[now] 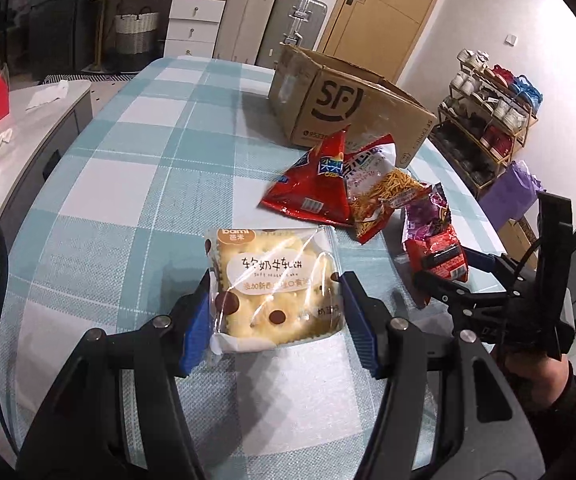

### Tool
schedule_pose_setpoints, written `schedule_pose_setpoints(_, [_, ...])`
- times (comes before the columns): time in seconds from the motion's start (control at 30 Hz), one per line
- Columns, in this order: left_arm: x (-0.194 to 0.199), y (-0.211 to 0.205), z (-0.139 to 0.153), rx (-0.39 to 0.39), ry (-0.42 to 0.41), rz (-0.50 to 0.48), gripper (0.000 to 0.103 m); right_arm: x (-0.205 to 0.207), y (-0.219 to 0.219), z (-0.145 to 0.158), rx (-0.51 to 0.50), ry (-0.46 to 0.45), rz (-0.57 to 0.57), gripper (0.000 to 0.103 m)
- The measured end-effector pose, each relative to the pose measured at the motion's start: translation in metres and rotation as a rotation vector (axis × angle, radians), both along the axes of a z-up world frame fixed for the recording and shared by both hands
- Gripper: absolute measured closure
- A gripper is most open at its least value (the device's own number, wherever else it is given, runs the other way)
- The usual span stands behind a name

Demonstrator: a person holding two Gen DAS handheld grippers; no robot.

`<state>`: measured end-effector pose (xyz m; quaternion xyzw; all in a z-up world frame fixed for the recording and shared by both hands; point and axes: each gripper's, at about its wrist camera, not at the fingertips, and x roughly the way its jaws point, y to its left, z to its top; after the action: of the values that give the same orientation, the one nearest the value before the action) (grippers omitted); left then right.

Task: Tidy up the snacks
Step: 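Grasp the red wafer bar with the right tool while the left tool holds the cake pack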

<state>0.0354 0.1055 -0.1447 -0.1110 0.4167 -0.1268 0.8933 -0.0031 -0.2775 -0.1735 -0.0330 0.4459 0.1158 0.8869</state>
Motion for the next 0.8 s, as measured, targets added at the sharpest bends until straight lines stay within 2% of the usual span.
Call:
schedule_pose_setpoints(0.07, [0.000, -0.001, 0.000, -0.002, -0.003, -0.002, 0.046, 0.002, -0.001, -0.002, -0.005, 0.007, -0.010, 0.007])
schedule_pose_setpoints(0.13, [0.000, -0.002, 0.001, -0.003, -0.005, -0.005, 0.046, 0.004, -0.003, -0.004, 0.004, 0.018, -0.011, 0.024])
schedule_pose_setpoints(0.17, [0.000, -0.003, 0.001, -0.005, -0.005, -0.008, 0.046, 0.004, -0.003, -0.005, 0.009, 0.023, -0.009, 0.025])
schedule_pose_setpoints(0.23, [0.000, -0.005, 0.001, -0.003, -0.004, -0.011, 0.046, 0.004, -0.004, -0.005, 0.008, 0.019, -0.010, 0.036])
schedule_pose_setpoints(0.4, [-0.001, -0.008, 0.000, 0.008, 0.000, -0.013, 0.046, -0.003, -0.008, -0.003, 0.029, 0.002, -0.004, 0.048])
schedule_pose_setpoints(0.8, [-0.002, -0.023, 0.001, 0.022, 0.007, -0.041, 0.046, -0.024, -0.040, 0.018, 0.227, -0.039, 0.001, 0.050])
